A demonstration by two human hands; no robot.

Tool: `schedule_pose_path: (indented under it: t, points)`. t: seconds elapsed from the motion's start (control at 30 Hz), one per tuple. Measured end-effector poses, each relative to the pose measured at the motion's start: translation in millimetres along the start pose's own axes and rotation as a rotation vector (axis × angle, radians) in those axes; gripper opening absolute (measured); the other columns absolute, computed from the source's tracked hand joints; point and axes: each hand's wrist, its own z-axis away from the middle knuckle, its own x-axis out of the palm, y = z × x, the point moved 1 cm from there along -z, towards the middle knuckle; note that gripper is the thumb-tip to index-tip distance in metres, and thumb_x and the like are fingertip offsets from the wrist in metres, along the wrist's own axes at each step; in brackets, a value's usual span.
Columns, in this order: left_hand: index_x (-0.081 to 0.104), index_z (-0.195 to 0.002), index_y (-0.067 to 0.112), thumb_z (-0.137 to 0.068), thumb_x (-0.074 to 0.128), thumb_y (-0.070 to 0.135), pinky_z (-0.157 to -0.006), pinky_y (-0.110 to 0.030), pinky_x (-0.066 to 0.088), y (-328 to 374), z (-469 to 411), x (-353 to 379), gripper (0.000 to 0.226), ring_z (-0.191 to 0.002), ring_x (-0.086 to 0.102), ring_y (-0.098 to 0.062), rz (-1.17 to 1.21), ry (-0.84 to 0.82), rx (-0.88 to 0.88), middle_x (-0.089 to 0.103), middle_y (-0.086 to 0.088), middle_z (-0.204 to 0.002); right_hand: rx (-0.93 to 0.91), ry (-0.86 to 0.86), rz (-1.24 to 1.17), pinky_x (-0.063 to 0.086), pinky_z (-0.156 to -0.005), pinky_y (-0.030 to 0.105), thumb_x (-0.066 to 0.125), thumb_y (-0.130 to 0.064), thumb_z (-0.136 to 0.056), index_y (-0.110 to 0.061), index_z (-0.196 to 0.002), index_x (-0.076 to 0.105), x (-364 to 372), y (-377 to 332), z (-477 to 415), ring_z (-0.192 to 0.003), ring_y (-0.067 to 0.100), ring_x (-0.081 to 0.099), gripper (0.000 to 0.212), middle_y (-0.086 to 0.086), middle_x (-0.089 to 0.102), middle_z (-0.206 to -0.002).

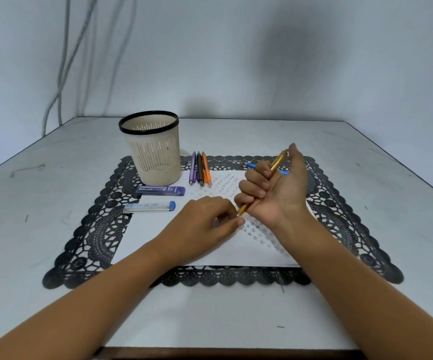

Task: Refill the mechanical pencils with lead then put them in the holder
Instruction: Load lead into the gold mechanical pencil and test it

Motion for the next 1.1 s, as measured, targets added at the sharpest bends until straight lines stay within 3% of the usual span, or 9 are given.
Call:
schedule_pose_path:
  t: [0.2, 0.3, 0.5, 0.77, 1.1]
  points:
    - [0.056, -0.079, 0.027, -0.084, 0.057, 0.04, -0.063, -0.009, 0.033, 1, 0, 1, 0.013, -0.072, 0.048, -0.001, -0.001, -0.015, 0.083, 0.052, 0.016, -0.07, -0.003, 0.003, 0.004, 0.013, -0.048, 0.017, 0.035, -0.062, -0.076, -0.017, -0.044, 0.026, -2, -2, 1, -0.03, 0.01, 0.015, 0.056, -0.004, 0.017, -0.036]
    - [0.061, -0.09, 0.022, -0.086, 0.054, 0.037, -0.068, -0.008, 0.035, 0, 0, 1, 0.016, -0.078, 0.05, 0.001, 0.03, -0.05, 0.109, 0.052, 0.019, -0.08, -0.02, 0.024, -0.018, 0.014, -0.048, 0.017, 0.035, -0.06, -0.075, -0.017, -0.044, 0.026, -5, -8, 2, -0.031, 0.01, 0.014, 0.054, -0.005, 0.017, -0.037]
    - [0.063, -0.105, 0.016, -0.086, 0.053, 0.025, -0.077, -0.016, 0.041, 1, 1, 1, 0.023, -0.086, 0.052, -0.001, 0.011, -0.085, 0.159, 0.057, 0.009, -0.094, -0.04, 0.028, -0.033, 0.014, -0.046, 0.018, 0.035, -0.058, -0.072, -0.018, -0.043, 0.025, -11, -11, 4, -0.031, 0.01, 0.014, 0.051, -0.005, 0.017, -0.037]
    - [0.063, -0.106, 0.016, -0.088, 0.051, 0.026, -0.079, -0.022, 0.043, 1, 2, -1, 0.024, -0.088, 0.052, -0.001, 0.034, -0.086, 0.146, 0.059, 0.009, -0.095, -0.056, 0.026, -0.038, 0.013, -0.044, 0.018, 0.039, -0.054, -0.065, -0.017, -0.042, 0.026, -11, -11, 5, -0.03, 0.01, 0.015, 0.045, -0.005, 0.018, -0.037]
    - [0.064, -0.102, 0.015, -0.089, 0.051, 0.027, -0.078, -0.019, 0.042, 2, 1, -1, 0.022, -0.086, 0.052, -0.001, 0.023, -0.083, 0.16, 0.059, 0.008, -0.093, -0.029, 0.017, -0.067, 0.017, -0.044, 0.017, 0.035, -0.06, -0.078, -0.017, -0.044, 0.03, -11, -8, 3, -0.031, 0.009, 0.016, 0.056, -0.005, 0.02, -0.037]
